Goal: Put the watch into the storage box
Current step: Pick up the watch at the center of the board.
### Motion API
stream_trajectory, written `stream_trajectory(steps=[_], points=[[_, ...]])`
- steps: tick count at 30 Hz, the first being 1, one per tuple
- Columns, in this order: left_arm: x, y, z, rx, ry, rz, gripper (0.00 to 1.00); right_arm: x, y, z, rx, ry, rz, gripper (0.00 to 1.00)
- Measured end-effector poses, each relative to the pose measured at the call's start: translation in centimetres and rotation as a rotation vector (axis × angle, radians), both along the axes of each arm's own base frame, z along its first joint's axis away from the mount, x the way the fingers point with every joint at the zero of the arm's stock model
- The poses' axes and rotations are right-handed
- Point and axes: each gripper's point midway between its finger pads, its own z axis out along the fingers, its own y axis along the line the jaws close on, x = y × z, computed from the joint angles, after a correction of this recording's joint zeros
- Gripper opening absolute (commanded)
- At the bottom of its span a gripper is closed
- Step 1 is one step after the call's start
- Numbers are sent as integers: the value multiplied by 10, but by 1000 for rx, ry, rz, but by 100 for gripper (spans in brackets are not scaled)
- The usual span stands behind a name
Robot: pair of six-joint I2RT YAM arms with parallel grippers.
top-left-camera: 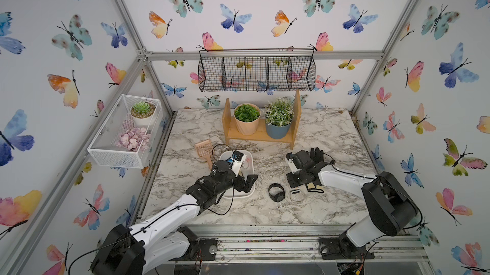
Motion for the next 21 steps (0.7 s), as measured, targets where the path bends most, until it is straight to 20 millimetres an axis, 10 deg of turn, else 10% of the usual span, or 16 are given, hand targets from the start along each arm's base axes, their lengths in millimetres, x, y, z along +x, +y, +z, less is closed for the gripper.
stream_trajectory(steps=[9,21], points=[[2,4,9,-14,-24,29,99,3,10,19,49,-51,26,2],[23,46,25,-30,-69,291,98,12,70,76,208,-194,176,2]])
